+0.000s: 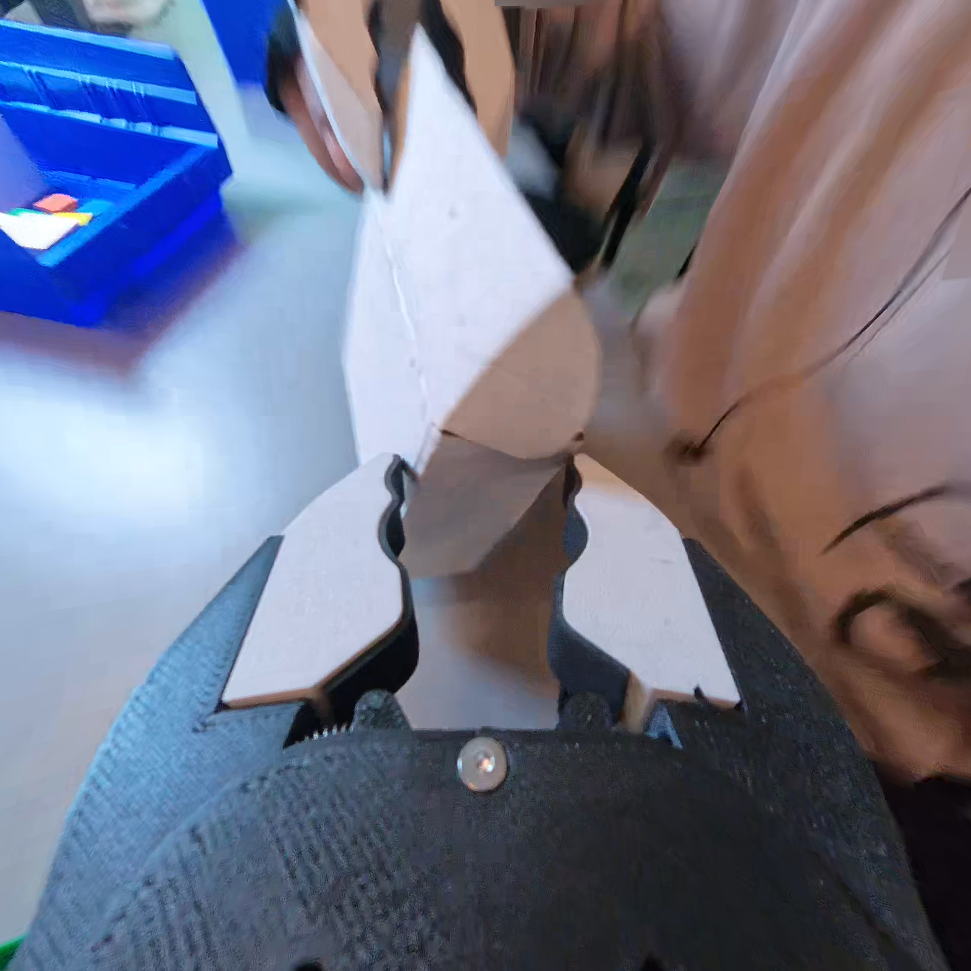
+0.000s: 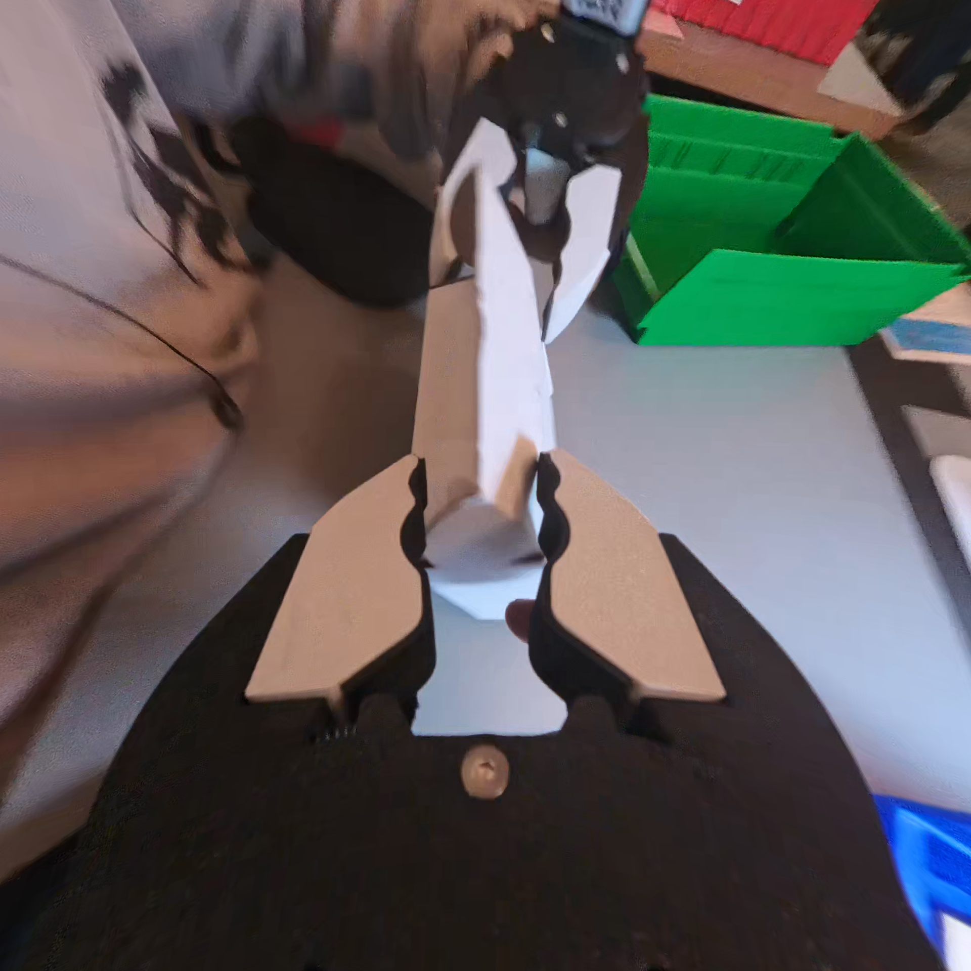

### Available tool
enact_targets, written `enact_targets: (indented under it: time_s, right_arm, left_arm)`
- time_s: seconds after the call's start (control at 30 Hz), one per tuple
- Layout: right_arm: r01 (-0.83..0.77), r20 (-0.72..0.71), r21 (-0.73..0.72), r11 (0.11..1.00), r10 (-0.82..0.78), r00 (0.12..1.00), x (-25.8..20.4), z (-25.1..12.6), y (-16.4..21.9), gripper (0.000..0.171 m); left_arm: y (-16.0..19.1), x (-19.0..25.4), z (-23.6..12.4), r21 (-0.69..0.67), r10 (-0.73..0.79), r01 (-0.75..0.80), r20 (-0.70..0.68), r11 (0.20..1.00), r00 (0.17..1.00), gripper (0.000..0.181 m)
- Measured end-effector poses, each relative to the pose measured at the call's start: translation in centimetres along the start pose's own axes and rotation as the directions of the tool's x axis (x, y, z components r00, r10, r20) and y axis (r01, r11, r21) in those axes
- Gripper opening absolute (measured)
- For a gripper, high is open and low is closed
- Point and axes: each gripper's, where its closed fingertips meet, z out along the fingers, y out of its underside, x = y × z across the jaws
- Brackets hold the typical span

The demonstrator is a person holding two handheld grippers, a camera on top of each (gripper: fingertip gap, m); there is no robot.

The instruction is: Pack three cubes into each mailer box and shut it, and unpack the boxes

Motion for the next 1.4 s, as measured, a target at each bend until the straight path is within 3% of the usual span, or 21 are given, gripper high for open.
enact_targets:
  time_s: [0.07, 0.13, 0.2, 0.3, 0.5, 0.67, 0.8, 0.87, 0.9, 0.93, 1.2, 1.3, 1.4]
  right_arm:
    - [-0.118, 0.095, -0.005, 0.993, 0.117, 0.989, 0.2, -0.2, 0.1, 0.039]
    - [-0.204, 0.138, -0.042, 0.978, 0.208, 0.968, 0.2, 0.6, 1.8, 0.047]
    - [-0.289, 0.174, 0.016, 0.957, 0.282, 0.943, 0.0, 1.1, 1.9, 0.048]
    - [-0.272, 0.129, 0.091, 0.958, 0.26, 0.957, 0.2, 0.7, 1.8, 0.052]
    - [-0.323, 0.169, 0.222, 0.92, 0.29, 0.942, 0.0, -2.6, 0.8, 0.056]
    - [-0.225, 0.099, 0.122, 0.967, 0.213, 0.972, -3.1, -3.2, 2.2, 0.084]
    - [-0.079, -0.064, -0.037, 0.996, 0.076, 0.995, -4.7, -1.2, 4.2, 0.095]
    - [-0.087, -0.091, -0.012, 0.996, 0.086, 0.992, -4.7, 0.4, 4.2, 0.089]
    - [-0.066, -0.118, -0.015, 0.998, 0.064, 0.991, -4.3, 0.7, 4.3, 0.066]
    - [-0.048, -0.11, -0.024, 0.999, 0.045, 0.993, -4.2, 0.7, 4.3, 0.064]
    - [-0.036, -0.159, -0.02, 0.999, 0.033, 0.987, 2.0, 0.9, 5.3, 0.064]
    - [-0.108, -0.14, 0.076, 0.991, 0.118, 0.983, 3.5, 1.3, 5.2, 0.064]
    - [-0.177, -0.046, 0.171, 0.969, 0.187, 0.981, 2.8, 1.2, 4.4, 0.069]
  left_arm:
    - [-2.1, -0.4, -0.9, 0.204, -0.199, 0.226, -0.143, 0.953, 0.969, 0.035]
    - [-0.9, -1.4, -0.7, 0.214, -0.267, 0.299, -0.167, 0.93, 0.949, 0.039]
    - [0.3, -1.5, -0.3, 0.208, -0.255, 0.281, -0.145, 0.937, 0.956, 0.041]
    - [0.2, -0.6, -0.5, 0.226, -0.214, 0.241, -0.138, 0.944, 0.967, 0.046]
    - [-1.2, 0.3, -1.9, 0.239, -0.148, 0.164, -0.084, 0.957, 0.985, 0.057]
    - [-0.5, 2.9, -0.5, 0.075, -0.025, 0.02, 0.063, 0.997, 0.998, 0.096]
    - [0.7, 3.0, 2.0, -0.002, 0.027, -0.027, 0.202, 1.0, 0.979, 0.098]
    - [1.3, 2.5, 3.8, -0.071, 0.077, -0.061, 0.255, 0.996, 0.964, 0.081]
    - [1.2, 2.3, 4.2, -0.097, 0.116, -0.093, 0.274, 0.991, 0.955, 0.071]
    - [1.2, 1.8, 4.0, -0.119, 0.129, -0.099, 0.281, 0.988, 0.951, 0.071]
    - [1.4, -4.1, 2.2, -0.13, 0.118, -0.08, 0.316, 0.988, 0.941, 0.07]
    - [1.2, -5.0, 1.9, -0.008, 0.045, -0.045, 0.293, 0.999, 0.955, 0.07]
    - [1.3, -4.7, 1.9, -0.006, 0.077, -0.079, 0.292, 0.997, 0.953, 0.07]
